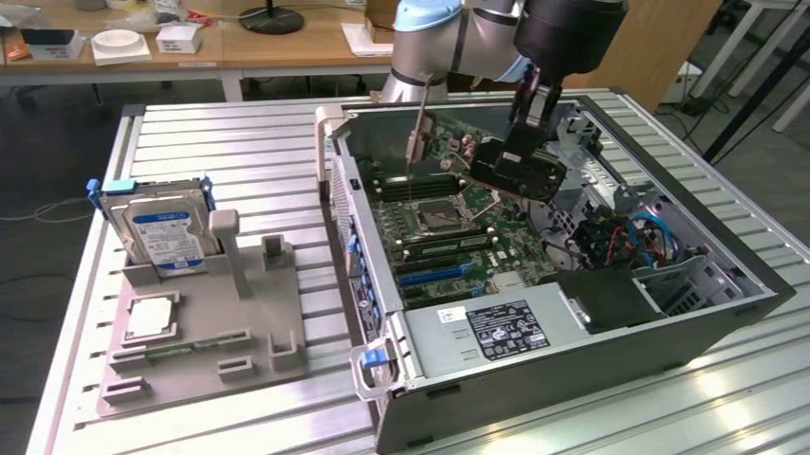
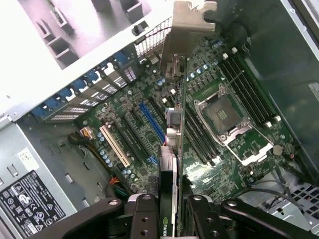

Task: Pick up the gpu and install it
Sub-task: 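Insert the gpu into the slot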

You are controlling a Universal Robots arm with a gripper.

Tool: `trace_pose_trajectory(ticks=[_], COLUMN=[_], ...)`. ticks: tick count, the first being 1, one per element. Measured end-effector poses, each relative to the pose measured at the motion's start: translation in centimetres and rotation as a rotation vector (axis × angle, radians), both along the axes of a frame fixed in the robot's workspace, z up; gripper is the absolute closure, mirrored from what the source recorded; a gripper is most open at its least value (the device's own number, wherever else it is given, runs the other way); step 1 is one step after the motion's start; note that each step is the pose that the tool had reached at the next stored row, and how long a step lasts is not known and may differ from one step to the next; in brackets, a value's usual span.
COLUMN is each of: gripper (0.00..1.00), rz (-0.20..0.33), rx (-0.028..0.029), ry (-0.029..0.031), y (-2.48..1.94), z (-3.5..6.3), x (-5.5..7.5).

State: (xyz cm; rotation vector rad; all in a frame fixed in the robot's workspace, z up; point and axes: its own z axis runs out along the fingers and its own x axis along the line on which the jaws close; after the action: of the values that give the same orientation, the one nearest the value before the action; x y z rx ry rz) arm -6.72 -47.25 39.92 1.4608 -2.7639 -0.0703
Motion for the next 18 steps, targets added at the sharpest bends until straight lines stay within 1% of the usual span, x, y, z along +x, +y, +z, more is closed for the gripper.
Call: trace_pose_trajectory(ticks=[18], gripper=[0.73], rz=[0.212], rx=[0.0], ry=[0.0], y=[0.0], z=[-0.04], x=[0.05])
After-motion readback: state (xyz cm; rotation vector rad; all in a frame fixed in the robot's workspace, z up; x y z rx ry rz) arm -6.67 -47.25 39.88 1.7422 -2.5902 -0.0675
